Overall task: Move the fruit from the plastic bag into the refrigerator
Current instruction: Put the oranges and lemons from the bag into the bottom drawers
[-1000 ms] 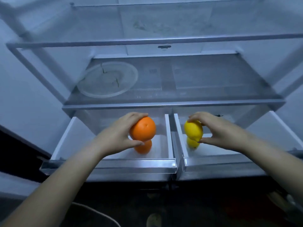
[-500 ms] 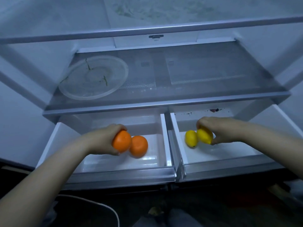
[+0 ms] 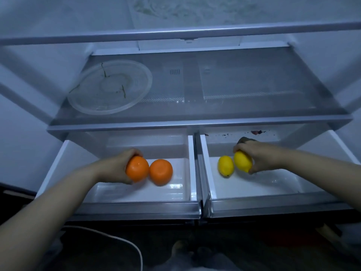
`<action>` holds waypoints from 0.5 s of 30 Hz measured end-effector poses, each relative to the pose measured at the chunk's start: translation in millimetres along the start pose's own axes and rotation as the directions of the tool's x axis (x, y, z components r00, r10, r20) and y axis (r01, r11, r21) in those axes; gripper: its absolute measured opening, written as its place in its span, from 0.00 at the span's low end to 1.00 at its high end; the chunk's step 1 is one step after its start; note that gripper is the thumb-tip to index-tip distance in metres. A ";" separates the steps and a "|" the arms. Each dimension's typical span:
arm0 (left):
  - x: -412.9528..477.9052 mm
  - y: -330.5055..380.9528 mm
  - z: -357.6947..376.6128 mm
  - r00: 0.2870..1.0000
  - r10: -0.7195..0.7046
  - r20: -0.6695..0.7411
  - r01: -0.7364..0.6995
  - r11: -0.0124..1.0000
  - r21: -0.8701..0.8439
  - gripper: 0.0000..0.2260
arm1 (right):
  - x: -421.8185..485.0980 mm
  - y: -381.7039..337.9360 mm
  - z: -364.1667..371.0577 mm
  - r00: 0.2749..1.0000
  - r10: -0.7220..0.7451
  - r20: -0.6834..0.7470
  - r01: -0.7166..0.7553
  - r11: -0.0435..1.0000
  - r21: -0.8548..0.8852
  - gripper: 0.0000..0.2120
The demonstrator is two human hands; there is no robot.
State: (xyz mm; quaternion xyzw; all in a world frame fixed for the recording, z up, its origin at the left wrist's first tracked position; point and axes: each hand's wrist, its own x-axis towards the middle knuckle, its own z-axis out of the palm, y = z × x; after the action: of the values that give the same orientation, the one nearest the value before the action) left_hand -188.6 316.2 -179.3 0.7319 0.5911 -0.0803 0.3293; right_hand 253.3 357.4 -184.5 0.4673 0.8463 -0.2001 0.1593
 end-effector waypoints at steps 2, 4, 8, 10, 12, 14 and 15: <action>1.7 -2.2 2.4 1.000 0.006 -0.031 -0.007 0.999 -0.036 0.35 | 3.3 1.4 5.8 1.000 0.016 0.023 -0.017 0.999 0.047 0.35; 2.7 -3.8 4.9 1.000 0.000 -0.027 -0.001 0.999 -0.053 0.35 | 6.3 2.9 12.4 0.999 0.025 0.046 -0.029 0.995 0.091 0.34; 6.8 -9.4 10.3 1.000 0.000 -0.022 -0.002 0.998 -0.057 0.35 | 7.3 3.9 20.5 0.997 0.030 0.072 -0.041 0.987 0.153 0.33; 7.9 -10.7 11.6 1.000 -0.005 -0.022 0.004 0.999 -0.052 0.36 | 8.4 4.4 22.2 0.998 0.031 0.063 -0.041 0.986 0.161 0.33; 9.7 -11.6 12.7 1.000 -0.007 -0.021 0.006 0.998 -0.057 0.36 | 9.8 5.3 24.1 0.998 0.029 0.061 -0.039 0.985 0.168 0.33; 11.5 -11.3 13.6 1.000 -0.003 -0.018 0.002 0.997 -0.071 0.36 | 10.4 6.6 26.3 0.998 0.025 0.063 -0.036 0.985 0.170 0.33; 12.6 -11.7 14.3 1.000 -0.003 -0.012 0.002 0.997 -0.075 0.36 | 10.8 7.0 27.6 0.998 0.025 0.062 -0.036 0.985 0.171 0.33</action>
State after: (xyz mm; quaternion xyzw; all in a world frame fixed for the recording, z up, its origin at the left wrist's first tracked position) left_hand -191.8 319.2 -201.3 0.7189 0.5965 -0.0539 0.3528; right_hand 256.1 355.2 -214.7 0.4860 0.8134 -0.2840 0.1467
